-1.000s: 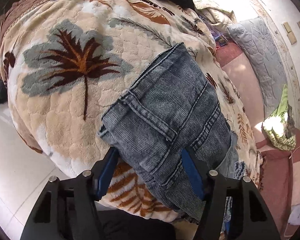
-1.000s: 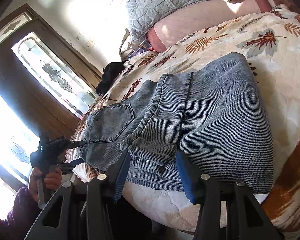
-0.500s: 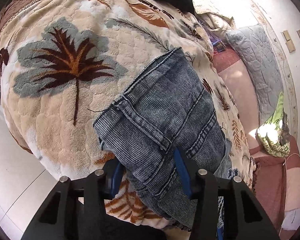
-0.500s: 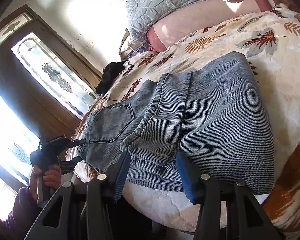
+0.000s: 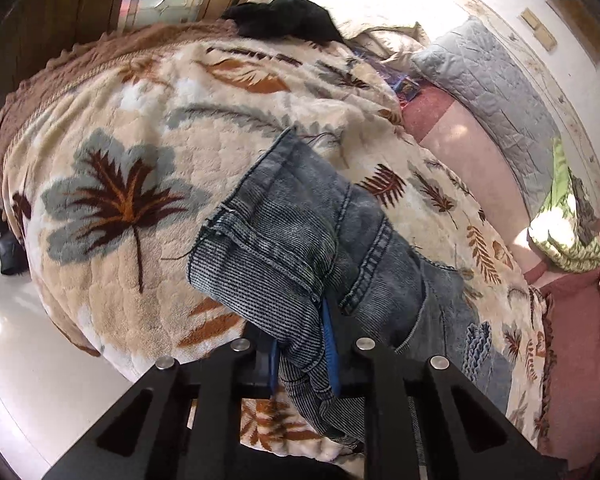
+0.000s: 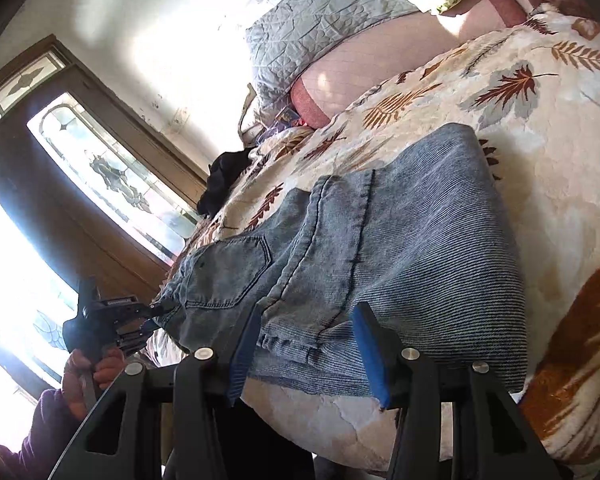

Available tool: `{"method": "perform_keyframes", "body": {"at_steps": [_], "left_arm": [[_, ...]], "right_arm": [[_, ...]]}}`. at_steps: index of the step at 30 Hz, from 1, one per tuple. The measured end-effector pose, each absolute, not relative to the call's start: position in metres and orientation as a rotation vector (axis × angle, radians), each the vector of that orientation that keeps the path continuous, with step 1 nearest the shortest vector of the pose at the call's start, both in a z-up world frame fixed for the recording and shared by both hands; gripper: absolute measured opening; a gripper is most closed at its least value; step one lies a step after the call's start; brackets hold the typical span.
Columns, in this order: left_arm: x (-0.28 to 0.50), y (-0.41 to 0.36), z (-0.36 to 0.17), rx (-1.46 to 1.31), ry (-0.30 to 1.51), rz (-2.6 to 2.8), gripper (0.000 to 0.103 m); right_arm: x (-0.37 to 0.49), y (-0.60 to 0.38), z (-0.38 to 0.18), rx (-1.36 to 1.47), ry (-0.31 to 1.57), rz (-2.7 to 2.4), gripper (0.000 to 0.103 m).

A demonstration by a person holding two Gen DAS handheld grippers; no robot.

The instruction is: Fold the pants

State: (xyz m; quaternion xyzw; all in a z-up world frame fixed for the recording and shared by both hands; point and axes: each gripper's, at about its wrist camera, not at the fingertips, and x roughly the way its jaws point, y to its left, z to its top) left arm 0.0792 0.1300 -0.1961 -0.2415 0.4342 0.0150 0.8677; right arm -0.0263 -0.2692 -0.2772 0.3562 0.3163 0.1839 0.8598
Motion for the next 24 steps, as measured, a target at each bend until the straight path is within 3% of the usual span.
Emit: {"method": "perform_keyframes", "body": {"at_steps": [9, 14, 18, 21, 24], "left_arm": [[0.074, 0.018, -0.122, -0.149, 0.775, -0.144, 0.016], [0.053, -0.075, -0.105, 0.036, 0.729, -0.312, 0.016], [0.031, -0.17, -0.133, 0.195, 0.748, -0.465, 0.017], [0.016, -0.233, -0.184, 0.29, 0.878, -0.633, 0.023], [0.009, -0.254, -0.215, 0.385, 0.943, -0.607, 0.024]], "right_arm": [[-0.031, -0.292, -0.279, 0.85, 0.601, 0.312, 0.052], [-0.045, -0.338, -0.296, 1.075, 0.53, 0.21, 0.052], [-0.066, -0.384, -0.312, 1.231, 0.46, 0.101, 0.052], [-0.083, -0.409, -0.31, 1.171, 0.447, 0.005, 0.052], [-0.099, -0.429, -0.31, 1.171, 0.452, -0.039, 0.052]]}}
